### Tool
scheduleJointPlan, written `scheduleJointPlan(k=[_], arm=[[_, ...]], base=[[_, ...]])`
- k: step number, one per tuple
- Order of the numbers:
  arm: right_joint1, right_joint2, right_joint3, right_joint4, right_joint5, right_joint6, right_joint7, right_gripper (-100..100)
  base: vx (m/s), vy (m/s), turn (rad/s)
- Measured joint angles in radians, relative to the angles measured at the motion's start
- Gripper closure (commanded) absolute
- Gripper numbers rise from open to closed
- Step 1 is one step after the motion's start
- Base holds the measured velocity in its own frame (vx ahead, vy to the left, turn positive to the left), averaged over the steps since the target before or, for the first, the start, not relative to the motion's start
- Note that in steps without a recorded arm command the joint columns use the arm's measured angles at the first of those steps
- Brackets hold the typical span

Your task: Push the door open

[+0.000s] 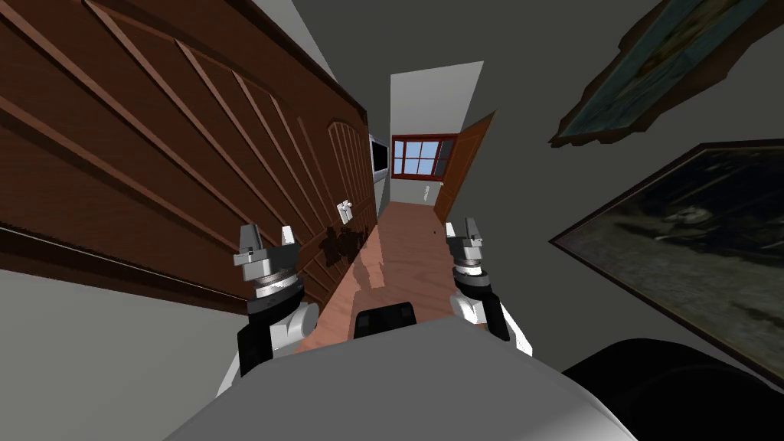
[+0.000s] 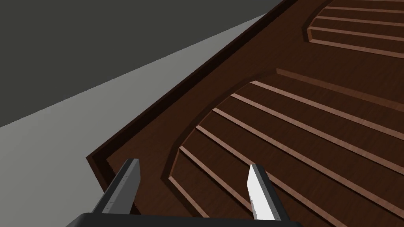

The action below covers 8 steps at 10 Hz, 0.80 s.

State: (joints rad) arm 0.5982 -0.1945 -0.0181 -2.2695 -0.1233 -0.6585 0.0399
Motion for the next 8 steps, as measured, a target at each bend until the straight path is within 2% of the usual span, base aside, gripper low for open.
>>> scheduleJointPlan(k=[8], arm=[[0.1, -0.171, -0.013, 0.035, -0.003, -0.019, 0.024, -100]], base=[[0.137, -0.006, -0.097]])
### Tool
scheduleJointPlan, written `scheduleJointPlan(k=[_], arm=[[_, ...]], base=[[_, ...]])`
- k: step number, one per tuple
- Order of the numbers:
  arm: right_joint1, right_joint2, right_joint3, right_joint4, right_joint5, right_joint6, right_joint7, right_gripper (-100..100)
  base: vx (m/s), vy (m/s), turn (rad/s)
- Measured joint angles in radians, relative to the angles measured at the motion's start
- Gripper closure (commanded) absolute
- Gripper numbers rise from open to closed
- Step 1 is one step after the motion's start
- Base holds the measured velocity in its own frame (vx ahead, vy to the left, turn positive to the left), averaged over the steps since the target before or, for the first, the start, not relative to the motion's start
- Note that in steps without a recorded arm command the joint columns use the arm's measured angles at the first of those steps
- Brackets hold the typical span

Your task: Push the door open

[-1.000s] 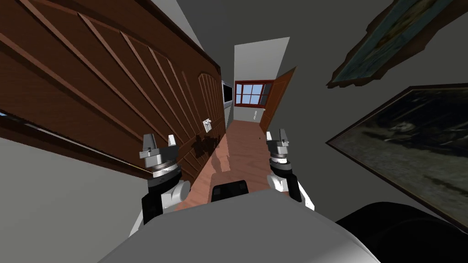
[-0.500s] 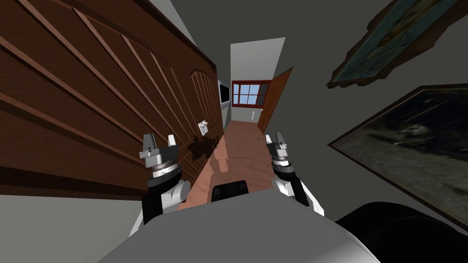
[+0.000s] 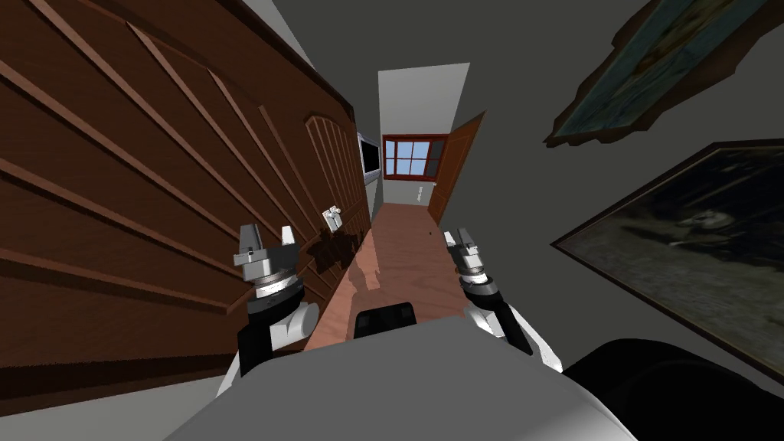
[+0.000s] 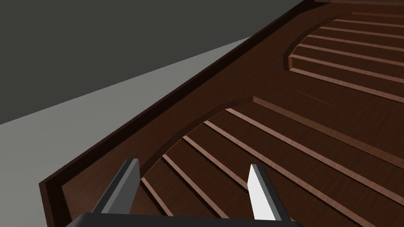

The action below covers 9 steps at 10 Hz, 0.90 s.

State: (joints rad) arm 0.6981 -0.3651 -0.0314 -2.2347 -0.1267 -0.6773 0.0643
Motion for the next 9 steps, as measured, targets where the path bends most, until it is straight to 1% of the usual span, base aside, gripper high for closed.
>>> scheduleJointPlan(k=[1, 9], arm=[[0.012, -0.018, 0.0, 0.01, 0.001, -0.009, 0.003, -100], [0.095, -0.159, -0.01, 0.04, -0.001, -0.027, 0.025, -100]], base=[[0.098, 0.012, -0.078], [0.098, 0.001, -0.079]])
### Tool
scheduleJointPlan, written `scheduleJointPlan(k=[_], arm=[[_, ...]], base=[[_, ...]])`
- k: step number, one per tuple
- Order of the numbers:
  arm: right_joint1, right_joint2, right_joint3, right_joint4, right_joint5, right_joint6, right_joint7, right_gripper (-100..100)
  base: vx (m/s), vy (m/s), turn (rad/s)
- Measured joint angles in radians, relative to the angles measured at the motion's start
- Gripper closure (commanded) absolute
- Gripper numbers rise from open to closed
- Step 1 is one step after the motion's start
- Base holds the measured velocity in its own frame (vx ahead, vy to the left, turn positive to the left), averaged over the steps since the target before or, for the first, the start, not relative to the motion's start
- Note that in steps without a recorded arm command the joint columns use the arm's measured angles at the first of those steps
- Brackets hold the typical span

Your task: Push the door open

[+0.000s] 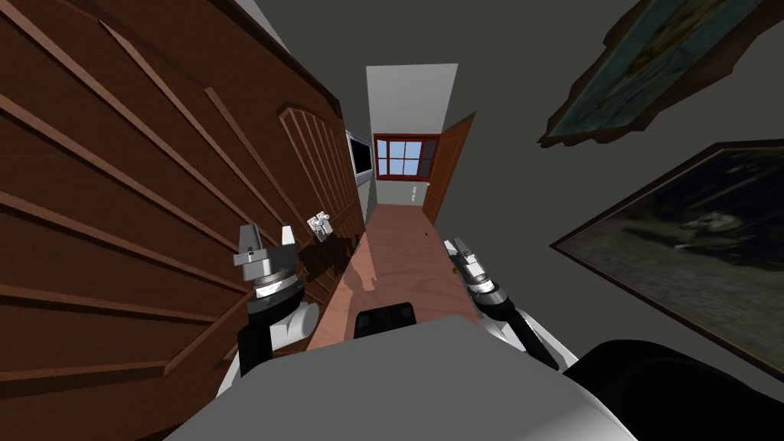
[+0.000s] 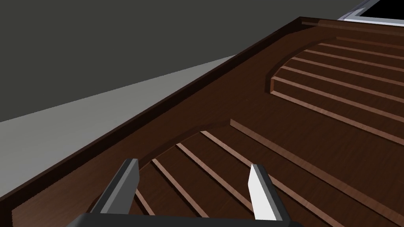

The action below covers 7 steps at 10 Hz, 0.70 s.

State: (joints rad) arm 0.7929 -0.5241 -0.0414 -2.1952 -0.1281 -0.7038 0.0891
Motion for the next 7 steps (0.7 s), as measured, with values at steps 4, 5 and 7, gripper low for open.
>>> scheduleJointPlan(k=[4, 5, 7], arm=[[0.046, -0.076, -0.006, 0.017, -0.001, -0.011, 0.011, -100], [0.06, -0.095, -0.006, 0.021, 0.0, -0.016, 0.016, -100], [0.079, -0.139, -0.011, 0.035, -0.003, -0.021, 0.02, -100]], base=[[0.108, 0.011, -0.096], [0.088, 0.02, -0.082], [0.087, 0.01, -0.093]])
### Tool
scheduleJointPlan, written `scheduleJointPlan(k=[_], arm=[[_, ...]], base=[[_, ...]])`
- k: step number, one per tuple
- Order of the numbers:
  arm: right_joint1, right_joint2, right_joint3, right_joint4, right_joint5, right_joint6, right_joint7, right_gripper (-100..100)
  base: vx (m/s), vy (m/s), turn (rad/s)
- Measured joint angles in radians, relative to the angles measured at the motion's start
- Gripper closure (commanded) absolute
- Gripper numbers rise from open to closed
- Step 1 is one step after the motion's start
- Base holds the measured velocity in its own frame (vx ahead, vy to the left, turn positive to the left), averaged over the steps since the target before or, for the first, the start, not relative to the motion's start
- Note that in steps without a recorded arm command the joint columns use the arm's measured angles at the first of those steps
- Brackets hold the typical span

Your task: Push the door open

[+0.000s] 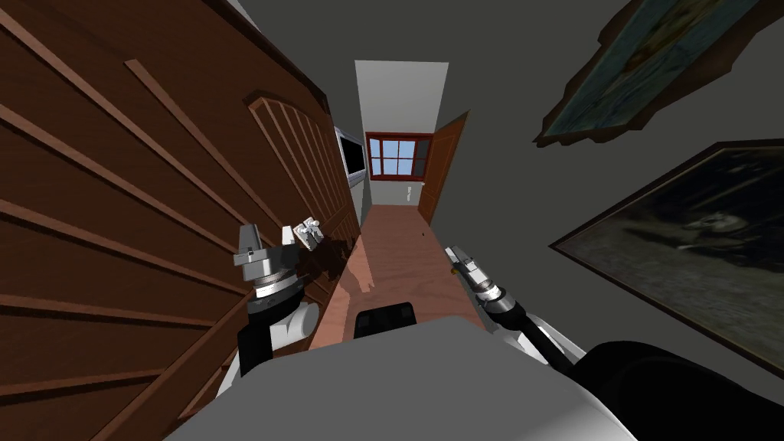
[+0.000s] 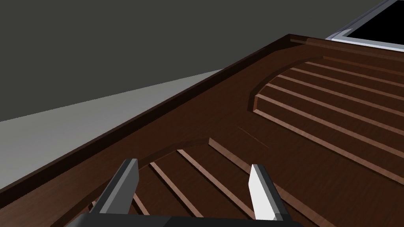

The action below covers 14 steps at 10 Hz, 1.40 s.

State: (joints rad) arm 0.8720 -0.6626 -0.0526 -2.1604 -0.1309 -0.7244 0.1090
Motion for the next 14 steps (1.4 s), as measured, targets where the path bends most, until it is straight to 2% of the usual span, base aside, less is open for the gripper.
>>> scheduleJointPlan(k=[5, 14], arm=[[0.054, -0.101, -0.003, 0.027, 0.0, -0.011, 0.017, -100], [0.172, -0.304, -0.019, 0.075, -0.004, -0.041, 0.045, -100]], base=[[0.103, 0.012, -0.093], [0.098, 0.024, -0.104]])
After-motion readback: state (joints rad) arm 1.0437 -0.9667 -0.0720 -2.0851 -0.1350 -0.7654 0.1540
